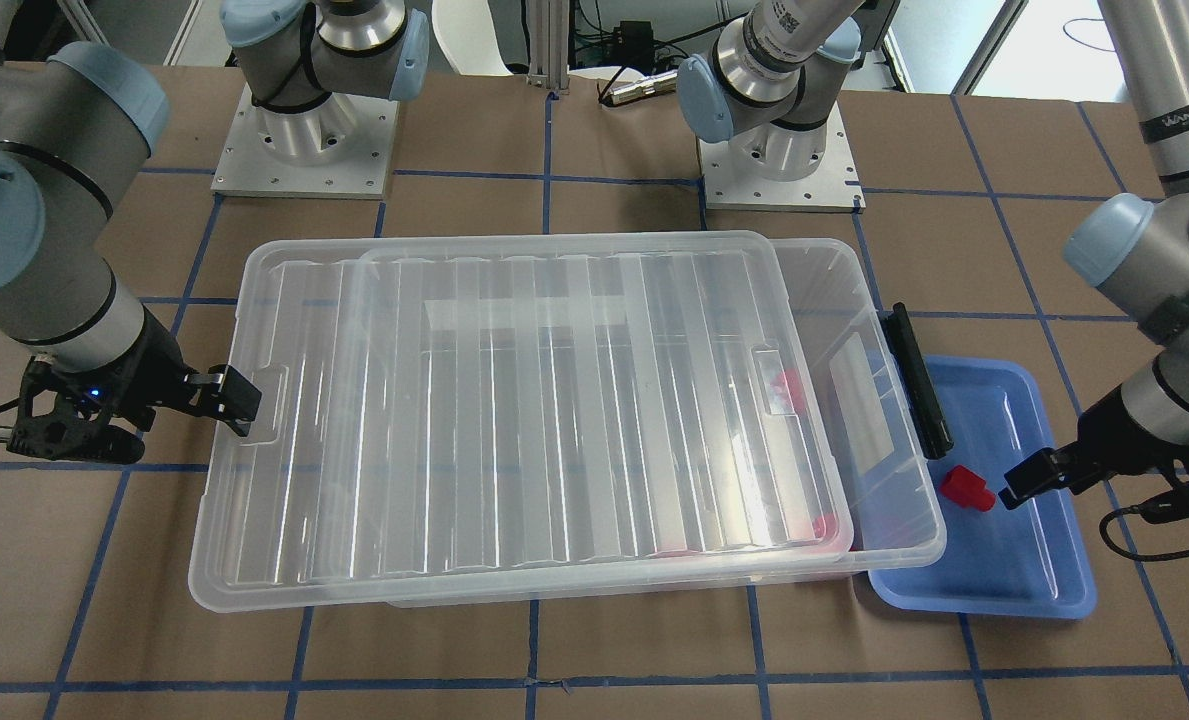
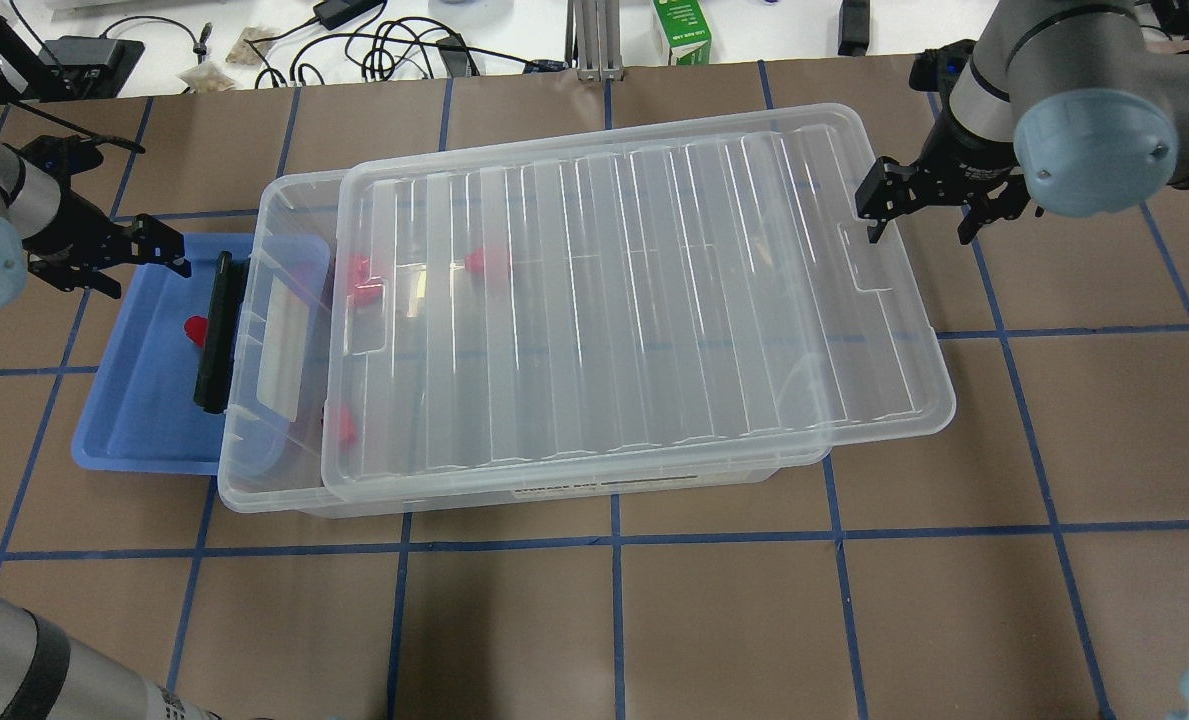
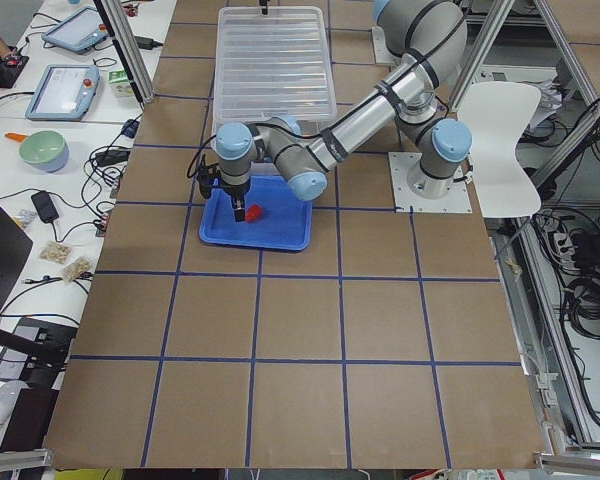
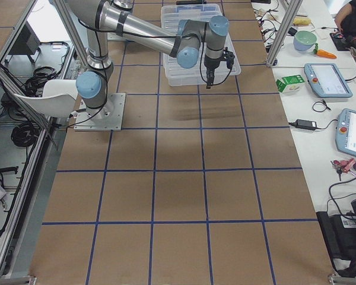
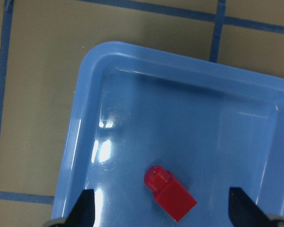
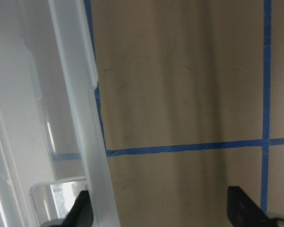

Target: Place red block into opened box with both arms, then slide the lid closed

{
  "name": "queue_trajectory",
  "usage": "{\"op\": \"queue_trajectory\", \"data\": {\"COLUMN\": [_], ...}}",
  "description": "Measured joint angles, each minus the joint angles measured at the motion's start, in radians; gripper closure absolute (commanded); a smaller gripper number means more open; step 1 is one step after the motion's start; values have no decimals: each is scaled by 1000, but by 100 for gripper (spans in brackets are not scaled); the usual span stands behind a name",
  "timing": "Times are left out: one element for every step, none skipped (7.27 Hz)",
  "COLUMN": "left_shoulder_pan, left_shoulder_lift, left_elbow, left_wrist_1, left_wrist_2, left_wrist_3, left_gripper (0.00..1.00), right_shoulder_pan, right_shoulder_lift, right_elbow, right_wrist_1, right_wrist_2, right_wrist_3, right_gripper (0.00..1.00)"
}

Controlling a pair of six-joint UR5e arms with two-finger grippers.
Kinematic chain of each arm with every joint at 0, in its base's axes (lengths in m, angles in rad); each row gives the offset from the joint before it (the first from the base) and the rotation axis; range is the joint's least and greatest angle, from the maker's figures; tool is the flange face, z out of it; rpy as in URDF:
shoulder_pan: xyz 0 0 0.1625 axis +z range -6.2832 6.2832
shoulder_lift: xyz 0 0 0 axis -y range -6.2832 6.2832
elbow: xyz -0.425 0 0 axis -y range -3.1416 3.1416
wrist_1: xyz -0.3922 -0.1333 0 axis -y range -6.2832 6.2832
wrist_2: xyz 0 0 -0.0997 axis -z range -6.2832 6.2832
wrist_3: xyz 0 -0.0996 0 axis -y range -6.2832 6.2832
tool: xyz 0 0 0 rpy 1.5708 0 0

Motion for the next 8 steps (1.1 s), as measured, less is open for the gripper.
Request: {"op": "queue_trajectory", "data": {"left_shoulder_pan": [0,1,0,0,0,0,0,-1], "left_shoulder_lift": [-12,-25,-36,-46,-52,-54,-56,-61], "left_elbow": [-30,-51,-65,-71,-73,-74,-74,-74], "left_wrist_1": [41,56,62,63,63,60,56,50], "left_wrist_2": [-20,-27,-24,-4,19,32,37,35], "left_wrist_3": [-66,-98,-112,-118,-124,-128,-137,-156], "left_gripper": [0,0,0,0,16,58,59,79], "right_shoulder_pan": [-16,-26,-35,-50,-70,-90,-105,-115], "right_shoulder_lift": [-1,-2,-3,-4,-5,-6,-6,-6], "right_elbow": [-1,-2,-3,-4,-5,-6,-6,-7], "right_wrist_1": [3,3,4,6,9,10,11,10], "right_wrist_2": [-21,-32,-38,-39,-40,-41,-43,-54], "right_wrist_3": [-7,-12,-14,-22,-47,-81,-105,-123], "right_gripper": [0,0,0,0,0,0,0,0]}}
